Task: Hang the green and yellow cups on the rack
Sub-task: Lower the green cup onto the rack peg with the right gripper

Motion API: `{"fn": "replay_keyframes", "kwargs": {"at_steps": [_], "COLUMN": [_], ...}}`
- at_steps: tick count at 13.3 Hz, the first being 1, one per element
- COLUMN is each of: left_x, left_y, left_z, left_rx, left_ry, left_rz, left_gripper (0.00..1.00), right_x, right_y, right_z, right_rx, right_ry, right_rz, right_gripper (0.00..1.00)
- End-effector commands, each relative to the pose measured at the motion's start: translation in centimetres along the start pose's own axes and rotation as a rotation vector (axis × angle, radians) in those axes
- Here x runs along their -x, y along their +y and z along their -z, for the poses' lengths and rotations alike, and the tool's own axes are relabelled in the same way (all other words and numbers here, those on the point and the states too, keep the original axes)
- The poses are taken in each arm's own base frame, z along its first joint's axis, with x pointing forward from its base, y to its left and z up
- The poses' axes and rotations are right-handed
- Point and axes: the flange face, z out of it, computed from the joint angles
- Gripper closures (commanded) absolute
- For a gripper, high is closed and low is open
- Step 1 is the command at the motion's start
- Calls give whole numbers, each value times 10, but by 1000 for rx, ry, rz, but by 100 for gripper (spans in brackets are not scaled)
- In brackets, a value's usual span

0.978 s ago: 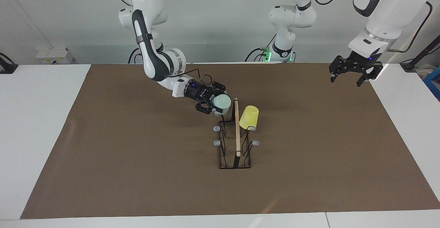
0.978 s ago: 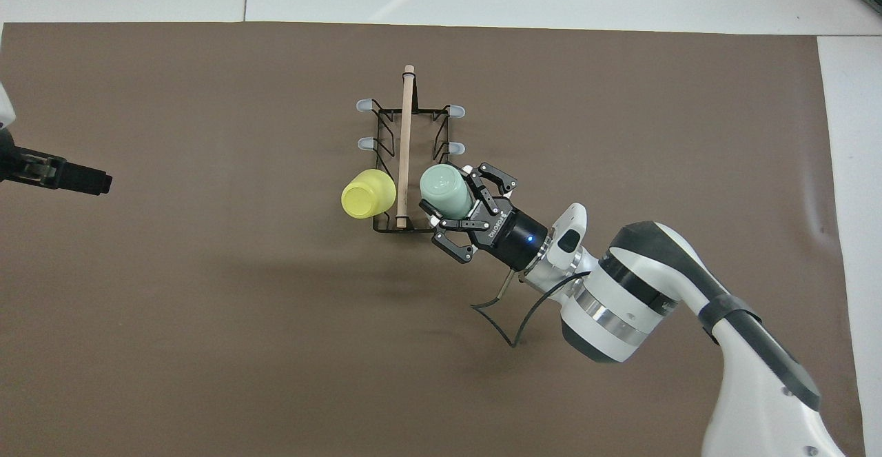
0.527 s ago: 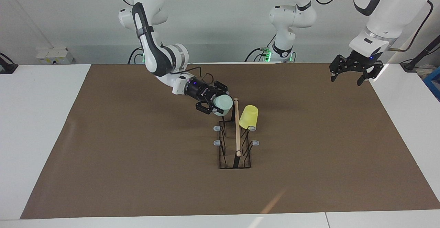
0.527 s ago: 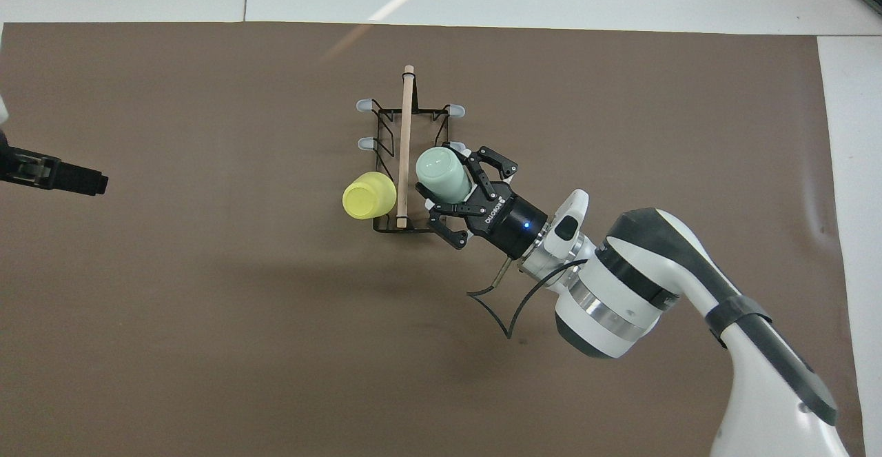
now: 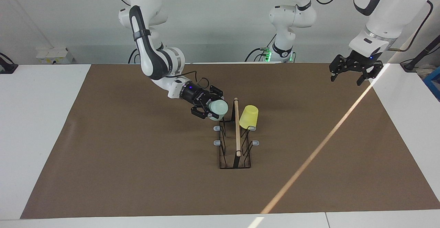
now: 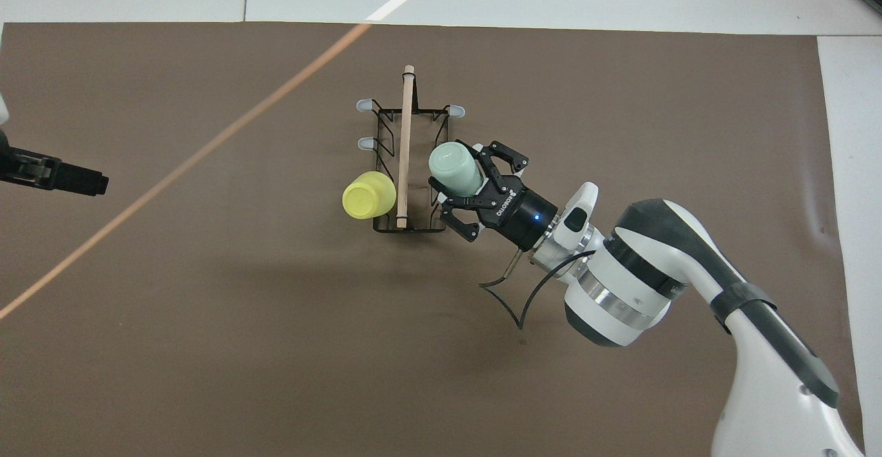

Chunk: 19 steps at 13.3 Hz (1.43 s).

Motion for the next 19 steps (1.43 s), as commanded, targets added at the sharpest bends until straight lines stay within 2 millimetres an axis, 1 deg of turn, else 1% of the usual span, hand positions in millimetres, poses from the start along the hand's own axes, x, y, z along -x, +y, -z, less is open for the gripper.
{"fn": "replay_keyframes", "kwargs": {"at_steps": [1, 3, 5, 6, 10, 12, 17, 18, 19], "left_x": [6, 6, 6, 6, 6, 6, 6, 6, 6], "left_y": [2, 2, 2, 2, 2, 2, 2, 2, 2], "left_z": [3, 3, 3, 3, 3, 3, 3, 3, 3], "left_rx": [-11, -11, -11, -11, -11, -11, -11, -11, -11], "left_ry": [-12, -12, -12, -12, -12, -12, -12, -12, -12], "left_rz": [8, 8, 8, 8, 8, 8, 8, 8, 8], "left_gripper": [0, 0, 0, 0, 0, 0, 0, 0, 0], "right_x": [5, 11, 31, 37, 56, 70, 74, 74, 71], "right_y": [-22, -24, -31, -33, -28, -27, -25, -24, -22], "right_z": [-8, -7, -6, -3, -1, -2, 0, 0, -2], "right_rx": [19, 21, -9, -11, -13, -16, -13, -10, -10], "right_ry": [15, 28, 59, 59, 77, 85, 79, 77, 82], "right_rz": [-68, -86, -111, -108, -83, -73, -69, -68, -65], "right_gripper": [100, 100, 100, 100, 100, 100, 100, 98, 26]}}
